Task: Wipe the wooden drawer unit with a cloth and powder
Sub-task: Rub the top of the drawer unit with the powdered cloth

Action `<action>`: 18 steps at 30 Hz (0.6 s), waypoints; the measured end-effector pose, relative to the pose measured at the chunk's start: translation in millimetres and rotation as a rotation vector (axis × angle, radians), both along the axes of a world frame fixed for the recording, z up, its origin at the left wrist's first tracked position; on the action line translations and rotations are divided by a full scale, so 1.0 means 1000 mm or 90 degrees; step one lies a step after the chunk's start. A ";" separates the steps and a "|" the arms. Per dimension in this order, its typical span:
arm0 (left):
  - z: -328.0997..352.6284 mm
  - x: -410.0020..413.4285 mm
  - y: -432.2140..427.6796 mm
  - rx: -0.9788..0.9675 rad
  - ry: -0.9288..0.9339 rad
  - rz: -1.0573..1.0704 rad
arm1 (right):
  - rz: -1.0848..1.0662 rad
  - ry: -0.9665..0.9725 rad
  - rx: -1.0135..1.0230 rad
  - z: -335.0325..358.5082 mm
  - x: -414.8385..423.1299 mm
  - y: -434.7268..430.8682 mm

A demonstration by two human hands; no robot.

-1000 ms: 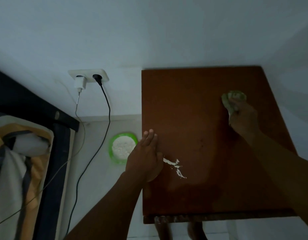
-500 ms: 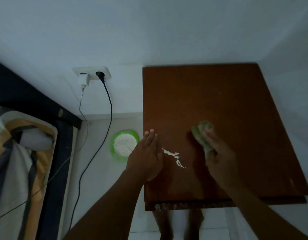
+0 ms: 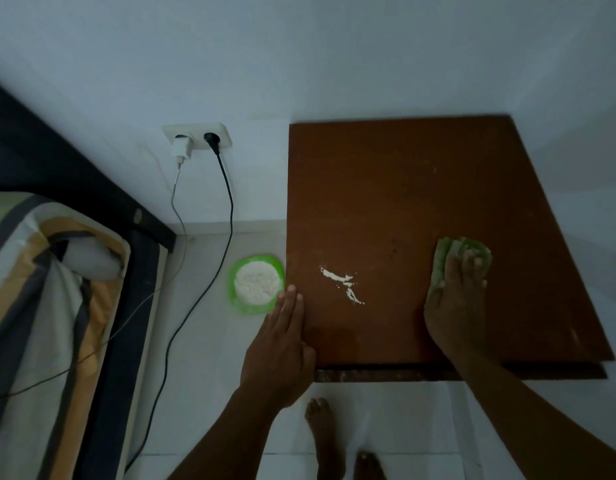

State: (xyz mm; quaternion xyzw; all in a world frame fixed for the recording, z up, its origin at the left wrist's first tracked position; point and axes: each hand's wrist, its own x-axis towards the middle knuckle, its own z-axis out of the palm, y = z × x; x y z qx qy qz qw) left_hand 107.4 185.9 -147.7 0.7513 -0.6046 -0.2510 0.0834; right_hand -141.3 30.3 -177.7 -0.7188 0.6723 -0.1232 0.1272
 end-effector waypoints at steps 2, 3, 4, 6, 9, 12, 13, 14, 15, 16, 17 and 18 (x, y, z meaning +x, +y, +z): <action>-0.001 -0.004 -0.001 -0.010 0.006 0.010 | 0.012 -0.045 -0.020 -0.001 0.018 0.015; -0.001 -0.004 -0.002 -0.012 0.010 0.012 | 0.029 -0.072 -0.037 -0.001 0.030 0.024; -0.002 -0.004 -0.002 -0.011 0.012 0.009 | 0.047 -0.100 -0.051 -0.002 0.043 0.033; -0.002 -0.001 -0.002 -0.011 0.006 -0.005 | 0.085 -0.156 -0.057 -0.003 0.067 0.048; 0.000 0.006 0.001 -0.001 -0.009 -0.030 | 0.140 -0.240 -0.075 0.002 0.080 0.057; 0.001 0.011 0.008 0.006 -0.006 -0.057 | -0.025 -0.256 -0.082 0.014 0.053 0.049; 0.001 0.012 0.012 0.001 -0.001 -0.067 | -0.103 -0.251 -0.068 0.013 0.041 0.047; 0.001 0.013 0.015 -0.002 0.005 -0.075 | -0.164 -0.241 -0.056 0.011 0.032 0.048; 0.002 0.016 0.017 -0.001 0.009 -0.082 | -0.195 -0.222 -0.062 0.010 0.032 0.053; 0.003 0.019 0.017 0.004 0.010 -0.089 | -0.193 -0.190 -0.080 0.009 0.038 0.059; 0.004 0.022 0.016 0.009 0.009 -0.098 | -0.171 -0.160 -0.095 0.005 0.052 0.066; 0.005 0.026 0.014 0.011 0.006 -0.109 | -0.155 -0.143 -0.102 0.002 0.071 0.073</action>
